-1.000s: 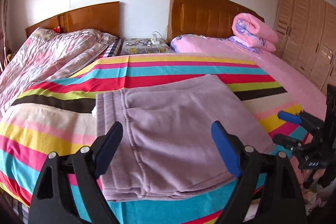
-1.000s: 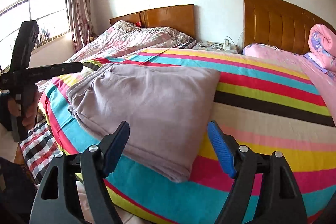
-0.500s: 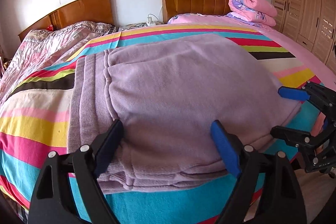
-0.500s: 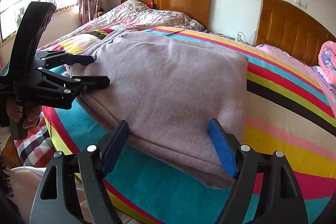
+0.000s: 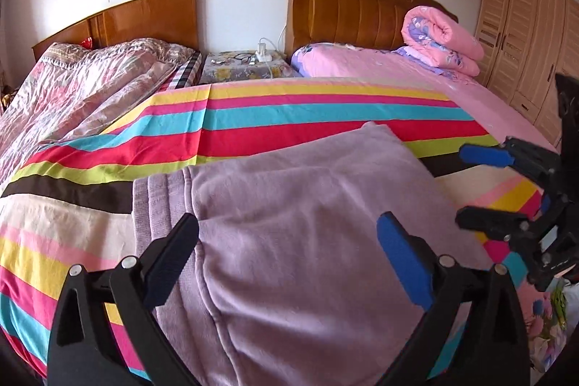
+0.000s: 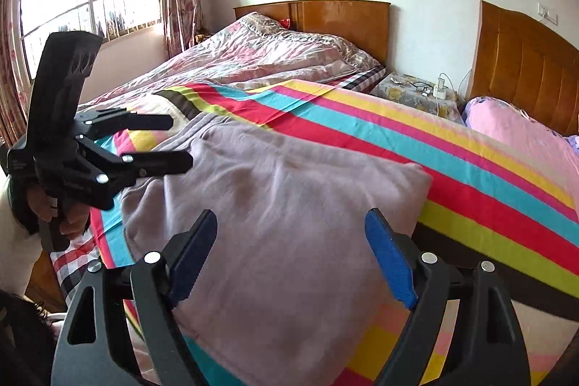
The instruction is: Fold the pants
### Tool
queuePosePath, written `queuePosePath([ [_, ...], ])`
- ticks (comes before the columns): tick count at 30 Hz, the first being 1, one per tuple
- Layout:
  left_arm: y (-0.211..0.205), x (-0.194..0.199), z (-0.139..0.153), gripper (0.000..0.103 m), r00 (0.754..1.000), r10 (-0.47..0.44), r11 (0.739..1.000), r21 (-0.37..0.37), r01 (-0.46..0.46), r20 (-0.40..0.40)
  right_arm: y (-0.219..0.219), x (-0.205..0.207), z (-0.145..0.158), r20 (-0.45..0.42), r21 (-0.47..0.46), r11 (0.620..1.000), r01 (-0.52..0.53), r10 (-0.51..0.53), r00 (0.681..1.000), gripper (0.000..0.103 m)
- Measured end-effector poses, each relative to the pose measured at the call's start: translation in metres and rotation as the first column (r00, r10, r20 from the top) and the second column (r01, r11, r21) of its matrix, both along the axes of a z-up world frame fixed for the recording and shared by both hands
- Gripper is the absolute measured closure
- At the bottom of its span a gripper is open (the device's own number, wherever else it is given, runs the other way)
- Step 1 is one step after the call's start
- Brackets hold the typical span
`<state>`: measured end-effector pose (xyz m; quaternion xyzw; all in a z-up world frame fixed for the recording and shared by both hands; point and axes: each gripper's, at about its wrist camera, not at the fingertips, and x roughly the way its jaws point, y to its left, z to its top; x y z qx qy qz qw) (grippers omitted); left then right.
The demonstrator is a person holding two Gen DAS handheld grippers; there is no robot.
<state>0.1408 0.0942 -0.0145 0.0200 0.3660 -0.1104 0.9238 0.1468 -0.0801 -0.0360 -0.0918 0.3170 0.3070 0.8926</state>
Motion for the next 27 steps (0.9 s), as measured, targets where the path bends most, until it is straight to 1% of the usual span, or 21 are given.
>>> queuePosePath([
  [2,0.002,0.009,-0.030,0.005,0.997,0.022,0.998,0.061,-0.017,-0.070,0.004,0.018,-0.003,-0.012,-0.009,1.000,0.006,-0.006,1.000,0.021],
  [3,0.002,0.003,-0.038,0.005,0.999,0.009,0.997,0.083,-0.006,-0.036,0.006,0.026,-0.006,-0.024,-0.010,1.000,0.002,-0.002,1.000,0.021],
  [4,0.004,-0.007,-0.041,0.005,1.000,-0.018,0.996,0.092,0.016,0.017,0.006,0.033,-0.009,-0.034,-0.013,1.000,-0.003,0.002,0.999,0.021],
  [5,0.007,-0.012,-0.043,0.005,0.999,-0.032,0.996,0.086,0.029,0.027,0.008,0.039,-0.013,-0.045,-0.022,1.000,-0.011,0.010,0.999,0.021],
  [8,0.017,-0.011,-0.049,0.004,0.999,-0.037,0.998,0.055,0.036,0.023,0.017,0.060,-0.023,-0.074,-0.029,0.999,-0.037,0.034,0.997,0.021],
  [9,0.016,-0.011,-0.048,0.004,0.999,-0.035,0.998,0.056,0.033,0.021,0.021,0.067,-0.026,-0.086,-0.031,0.999,-0.040,0.038,0.996,0.021],
  [11,0.013,-0.010,-0.049,0.004,0.999,-0.028,0.996,0.083,0.026,0.024,0.032,0.079,-0.033,-0.100,-0.075,0.996,-0.049,0.041,0.994,0.021],
  [13,0.014,-0.011,-0.049,0.004,0.999,-0.027,0.997,0.077,0.025,0.024,0.042,0.094,-0.046,-0.111,-0.168,0.983,-0.068,0.049,0.993,0.021],
  [14,0.016,-0.010,-0.049,0.004,0.999,-0.028,0.997,0.066,0.026,0.024,0.043,0.104,-0.050,-0.116,-0.191,0.979,-0.069,0.047,0.992,0.022],
  [15,0.016,-0.010,-0.049,0.004,0.999,-0.030,0.998,0.058,0.028,0.023,0.039,0.115,-0.050,-0.089,-0.193,0.981,-0.020,0.002,0.996,0.022],
  [16,0.017,-0.010,-0.049,0.004,0.999,-0.031,0.998,0.052,0.030,0.023,0.030,0.128,-0.046,-0.061,-0.184,0.981,0.066,-0.078,0.995,0.022],
  [17,0.018,-0.010,-0.049,0.004,0.999,-0.032,0.998,0.050,0.031,0.022,0.022,0.137,-0.042,-0.054,-0.169,0.976,0.136,-0.147,0.988,0.026],
  [18,0.018,-0.011,-0.049,0.004,0.999,-0.032,0.998,0.048,0.031,0.023,0.015,0.143,-0.035,-0.067,-0.125,0.977,0.173,-0.182,0.981,0.027],
  [19,0.018,-0.011,-0.049,0.004,0.999,-0.032,0.998,0.048,0.031,0.023,0.012,0.144,-0.030,-0.091,-0.067,0.986,0.151,-0.157,0.983,0.027],
  [20,0.018,-0.010,-0.049,0.004,0.999,-0.033,0.998,0.048,0.032,0.023,0.016,0.142,-0.029,-0.117,-0.035,0.995,0.094,-0.098,0.988,0.027],
  [21,0.018,-0.010,-0.049,0.004,0.999,-0.035,0.998,0.045,0.034,0.023,0.026,0.138,-0.031,-0.133,-0.051,0.998,0.029,-0.036,0.990,0.025],
  [23,0.020,-0.011,-0.049,0.003,0.999,-0.038,0.999,0.035,0.038,0.021,0.054,0.126,-0.037,-0.132,-0.128,0.987,-0.100,0.083,0.988,0.023],
  [24,0.021,-0.010,-0.049,0.003,0.999,-0.040,0.999,0.031,0.039,0.020,0.066,0.121,-0.040,-0.125,-0.159,0.974,-0.161,0.142,0.982,0.022],
  [25,0.021,-0.010,-0.049,0.003,0.999,-0.041,0.999,0.030,0.040,0.020,0.077,0.117,-0.044,-0.116,-0.195,0.960,-0.201,0.181,0.977,0.020],
  [26,0.021,-0.010,-0.049,0.003,0.999,-0.042,0.999,0.030,0.041,0.020,0.085,0.117,-0.048,-0.090,-0.249,0.947,-0.205,0.188,0.978,0.020],
  [27,0.021,-0.010,-0.049,0.003,0.999,-0.042,0.999,0.029,0.041,0.020,0.088,0.123,-0.052,-0.052,-0.311,0.936,-0.167,0.158,0.986,0.019],
])
